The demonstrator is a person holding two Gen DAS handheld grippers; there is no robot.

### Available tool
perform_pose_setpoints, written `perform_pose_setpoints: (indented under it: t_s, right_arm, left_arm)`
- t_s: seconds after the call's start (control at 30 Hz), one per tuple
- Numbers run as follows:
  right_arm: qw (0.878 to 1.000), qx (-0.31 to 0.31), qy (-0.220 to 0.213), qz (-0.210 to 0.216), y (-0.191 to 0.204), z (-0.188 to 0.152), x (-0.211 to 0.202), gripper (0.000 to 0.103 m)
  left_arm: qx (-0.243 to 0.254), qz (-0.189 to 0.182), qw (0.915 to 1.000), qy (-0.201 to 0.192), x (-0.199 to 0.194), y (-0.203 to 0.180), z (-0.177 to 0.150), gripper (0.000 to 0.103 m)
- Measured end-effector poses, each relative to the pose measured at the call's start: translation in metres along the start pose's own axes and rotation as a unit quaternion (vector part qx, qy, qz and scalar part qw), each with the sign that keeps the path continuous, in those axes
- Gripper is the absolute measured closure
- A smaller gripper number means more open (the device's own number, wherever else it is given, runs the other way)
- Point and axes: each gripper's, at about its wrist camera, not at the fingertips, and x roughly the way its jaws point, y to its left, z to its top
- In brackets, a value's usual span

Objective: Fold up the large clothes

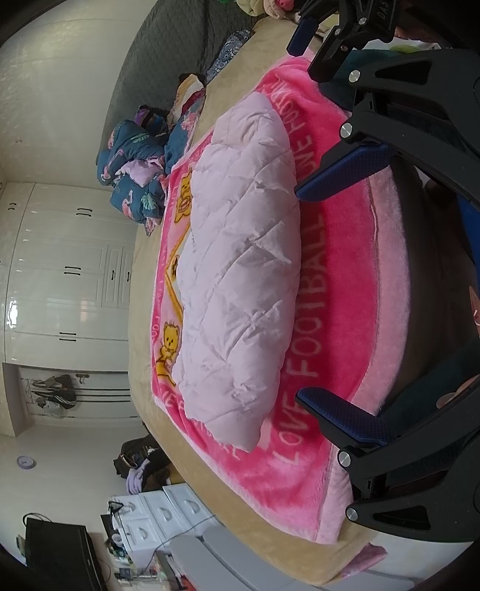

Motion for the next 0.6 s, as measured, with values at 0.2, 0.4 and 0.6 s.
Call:
perform_pose_setpoints:
  t_s: [0.2, 0.4, 0.6]
  right_arm:
    - [1.0, 0.0, 0.002, -0.003, 0.0, 0.002, -0.001, 0.004]
    - [1.0, 0.004, 0.004, -0.004, -0.002, 0.002, -0.001, 0.004]
    - [0.998, 0.04, 0.003, -0.043, -0.029, 0.001, 0.0, 0.004]
  left_arm:
    - [0.0, -0.001, 1.0, 0.002, 0.001, 0.0, -0.002, 0.009]
    - [-0.003, -0.005, 1.0, 0.006, 0.001, 0.004, -0.002, 0.009]
    - [-0.038, 0.026, 0.9989, 0.002, 0.01, 0.03, 0.003, 0.009]
